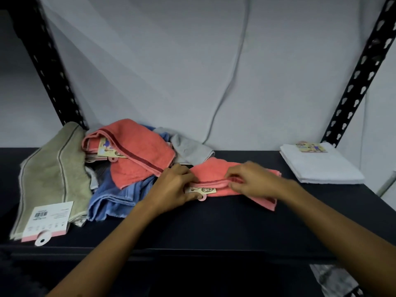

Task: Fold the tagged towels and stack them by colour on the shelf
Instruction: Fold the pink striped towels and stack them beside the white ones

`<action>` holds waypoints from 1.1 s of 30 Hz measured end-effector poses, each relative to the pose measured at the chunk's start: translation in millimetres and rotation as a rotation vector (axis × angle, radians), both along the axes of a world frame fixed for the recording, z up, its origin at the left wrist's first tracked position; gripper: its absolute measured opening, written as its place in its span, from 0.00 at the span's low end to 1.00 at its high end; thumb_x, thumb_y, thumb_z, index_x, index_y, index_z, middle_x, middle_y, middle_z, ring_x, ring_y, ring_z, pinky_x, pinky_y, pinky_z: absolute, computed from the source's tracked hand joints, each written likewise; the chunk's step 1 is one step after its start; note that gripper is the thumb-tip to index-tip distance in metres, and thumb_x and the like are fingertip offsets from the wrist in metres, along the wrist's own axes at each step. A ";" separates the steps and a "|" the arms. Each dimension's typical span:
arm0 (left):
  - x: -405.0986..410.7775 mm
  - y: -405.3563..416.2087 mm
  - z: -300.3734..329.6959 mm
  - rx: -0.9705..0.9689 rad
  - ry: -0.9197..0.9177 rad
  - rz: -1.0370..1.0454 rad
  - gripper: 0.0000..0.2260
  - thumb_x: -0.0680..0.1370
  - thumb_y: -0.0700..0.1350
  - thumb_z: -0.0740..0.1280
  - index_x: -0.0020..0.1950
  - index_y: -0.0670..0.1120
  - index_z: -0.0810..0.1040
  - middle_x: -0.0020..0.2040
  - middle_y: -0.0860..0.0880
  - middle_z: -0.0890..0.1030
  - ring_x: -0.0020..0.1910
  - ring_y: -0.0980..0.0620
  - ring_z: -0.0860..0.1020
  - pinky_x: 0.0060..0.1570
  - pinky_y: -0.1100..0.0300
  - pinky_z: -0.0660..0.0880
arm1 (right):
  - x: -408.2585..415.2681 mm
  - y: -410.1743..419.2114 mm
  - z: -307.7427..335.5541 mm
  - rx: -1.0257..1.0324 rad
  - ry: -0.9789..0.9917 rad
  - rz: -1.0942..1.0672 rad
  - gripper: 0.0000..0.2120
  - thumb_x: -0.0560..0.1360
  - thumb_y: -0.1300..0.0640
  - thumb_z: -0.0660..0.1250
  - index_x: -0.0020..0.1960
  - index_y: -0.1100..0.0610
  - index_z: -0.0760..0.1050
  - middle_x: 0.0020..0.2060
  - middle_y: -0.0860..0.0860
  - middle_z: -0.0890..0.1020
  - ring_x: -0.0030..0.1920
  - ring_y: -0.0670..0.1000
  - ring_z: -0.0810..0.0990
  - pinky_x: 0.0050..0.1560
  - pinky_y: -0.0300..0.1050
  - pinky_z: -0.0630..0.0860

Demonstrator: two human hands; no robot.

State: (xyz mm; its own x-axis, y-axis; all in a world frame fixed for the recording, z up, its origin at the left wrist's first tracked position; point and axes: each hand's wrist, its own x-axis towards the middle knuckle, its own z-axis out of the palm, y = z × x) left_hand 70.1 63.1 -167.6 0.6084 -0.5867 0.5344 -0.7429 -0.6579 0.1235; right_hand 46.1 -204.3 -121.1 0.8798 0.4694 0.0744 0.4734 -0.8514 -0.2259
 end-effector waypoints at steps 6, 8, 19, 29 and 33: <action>-1.1 2.6 3.9 0.038 0.070 -0.025 0.37 0.67 0.66 0.69 0.72 0.51 0.71 0.63 0.47 0.76 0.58 0.47 0.75 0.56 0.48 0.74 | 42.6 1.8 63.9 0.081 0.157 -0.104 0.07 0.76 0.58 0.66 0.51 0.54 0.83 0.44 0.47 0.84 0.44 0.46 0.80 0.43 0.38 0.73; 0.3 3.6 2.7 0.062 0.082 -0.005 0.36 0.68 0.63 0.72 0.73 0.53 0.70 0.68 0.46 0.73 0.62 0.46 0.73 0.59 0.48 0.72 | 58.2 6.7 67.6 0.006 0.114 -0.135 0.08 0.77 0.56 0.66 0.52 0.54 0.83 0.47 0.49 0.83 0.48 0.49 0.80 0.46 0.42 0.72; 8.2 4.7 5.4 -0.193 0.034 0.027 0.16 0.77 0.57 0.64 0.56 0.50 0.85 0.71 0.46 0.73 0.77 0.48 0.61 0.72 0.51 0.61 | 72.2 30.8 11.3 0.077 -0.071 -0.372 0.14 0.78 0.58 0.61 0.62 0.52 0.78 0.56 0.55 0.81 0.53 0.57 0.80 0.52 0.49 0.76; 23.4 -21.1 115.6 -0.781 0.453 -0.116 0.04 0.76 0.41 0.73 0.47 0.41 0.86 0.41 0.48 0.86 0.40 0.53 0.84 0.38 0.62 0.77 | 29.4 15.7 111.5 0.777 0.214 0.055 0.23 0.72 0.64 0.74 0.65 0.53 0.74 0.51 0.59 0.84 0.51 0.53 0.85 0.55 0.45 0.80; 24.3 -32.9 156.0 -0.881 0.480 -0.168 0.05 0.74 0.38 0.74 0.48 0.37 0.84 0.40 0.44 0.86 0.39 0.51 0.84 0.38 0.62 0.79 | 31.0 15.4 133.1 0.837 0.049 0.023 0.21 0.72 0.69 0.73 0.62 0.55 0.76 0.46 0.66 0.82 0.48 0.60 0.84 0.53 0.53 0.81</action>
